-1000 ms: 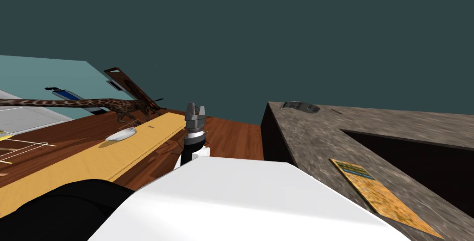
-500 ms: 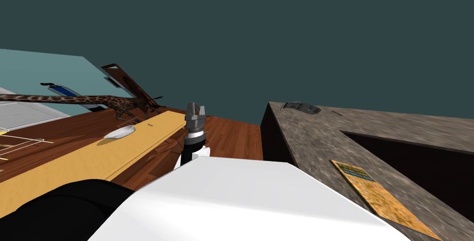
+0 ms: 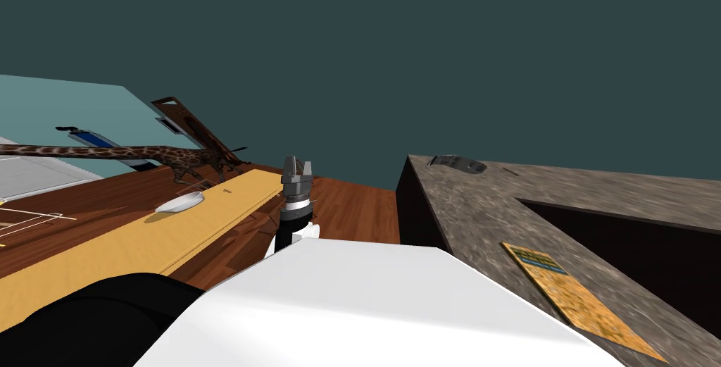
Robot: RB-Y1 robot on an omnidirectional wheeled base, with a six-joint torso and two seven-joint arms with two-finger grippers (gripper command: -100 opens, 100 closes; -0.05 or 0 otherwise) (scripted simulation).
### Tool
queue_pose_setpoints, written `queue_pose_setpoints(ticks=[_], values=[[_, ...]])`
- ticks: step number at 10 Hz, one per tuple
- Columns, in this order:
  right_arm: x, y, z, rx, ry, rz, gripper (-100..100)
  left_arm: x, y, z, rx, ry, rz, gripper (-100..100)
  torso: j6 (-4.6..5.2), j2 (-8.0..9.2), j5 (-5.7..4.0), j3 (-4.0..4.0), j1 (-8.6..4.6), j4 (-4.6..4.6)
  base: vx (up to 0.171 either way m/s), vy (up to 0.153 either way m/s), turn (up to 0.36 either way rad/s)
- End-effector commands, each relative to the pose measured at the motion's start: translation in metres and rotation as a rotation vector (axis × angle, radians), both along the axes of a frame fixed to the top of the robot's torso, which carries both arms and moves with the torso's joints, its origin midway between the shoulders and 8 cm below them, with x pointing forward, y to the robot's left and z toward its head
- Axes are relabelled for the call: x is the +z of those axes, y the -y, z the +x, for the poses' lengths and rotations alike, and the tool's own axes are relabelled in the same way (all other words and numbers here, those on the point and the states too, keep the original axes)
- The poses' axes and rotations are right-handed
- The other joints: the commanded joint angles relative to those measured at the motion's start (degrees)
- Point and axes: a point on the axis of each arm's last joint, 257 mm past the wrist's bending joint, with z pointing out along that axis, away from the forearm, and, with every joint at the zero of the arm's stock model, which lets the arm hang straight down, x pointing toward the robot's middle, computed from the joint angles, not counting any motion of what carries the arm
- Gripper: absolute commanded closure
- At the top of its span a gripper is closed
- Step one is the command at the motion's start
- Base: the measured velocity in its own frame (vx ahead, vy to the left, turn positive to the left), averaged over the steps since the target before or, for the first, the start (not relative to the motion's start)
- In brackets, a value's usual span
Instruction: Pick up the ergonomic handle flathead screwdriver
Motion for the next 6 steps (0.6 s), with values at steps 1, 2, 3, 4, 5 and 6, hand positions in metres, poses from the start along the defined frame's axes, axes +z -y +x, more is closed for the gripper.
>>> queue_pose_setpoints(ticks=[1, 2, 3, 4, 5, 6], values=[[0.007, -0.001, 0.001, 0.006, 0.0, -0.001, 100, 0.0, 0.0, 0.0, 0.0, 0.0, 0.0, 0, 0.0, 0.0, 0.0, 0.0, 0.0, 0.0, 0.007, -0.009, -0.054], [0.012, -0.003, 0.002, 0.011, -0.001, -0.001, 100, 0.0, 0.0, 0.0, 0.0, 0.0, 0.0, 0, -0.01, -0.01, 0.0, 0.0, 0.0, 0.0, 0.006, -0.011, -0.043], [0.015, -0.003, 0.003, 0.013, -0.002, -0.001, 100, 0.0, 0.0, 0.0, 0.0, 0.0, 0.0, 0, -0.01, -0.01, 0.0, -0.01, 0.0, 0.0, 0.004, -0.009, -0.031], [0.02, -0.005, 0.004, 0.018, -0.003, -0.001, 100, 0.0, 0.0, 0.0, 0.0, 0.0, 0.0, 0, -0.03, -0.01, 0.0, -0.01, -0.01, 0.0, 0.004, -0.008, -0.034], [0.017, -0.004, 0.003, 0.014, -0.002, -0.001, 100, 0.0, 0.0, 0.0, 0.0, 0.0, 0.0, 0, -0.02, -0.01, 0.0, -0.01, 0.01, -0.01, 0.0, 0.0, 0.0], [0.017, -0.004, 0.003, 0.015, -0.002, -0.001, 0, 0.0, 0.0, 0.0, 0.0, 0.0, 0.0, 0, -0.03, 0.0, -0.02, 0.0, 0.0, 0.0, 0.0, 0.0, 0.0]])
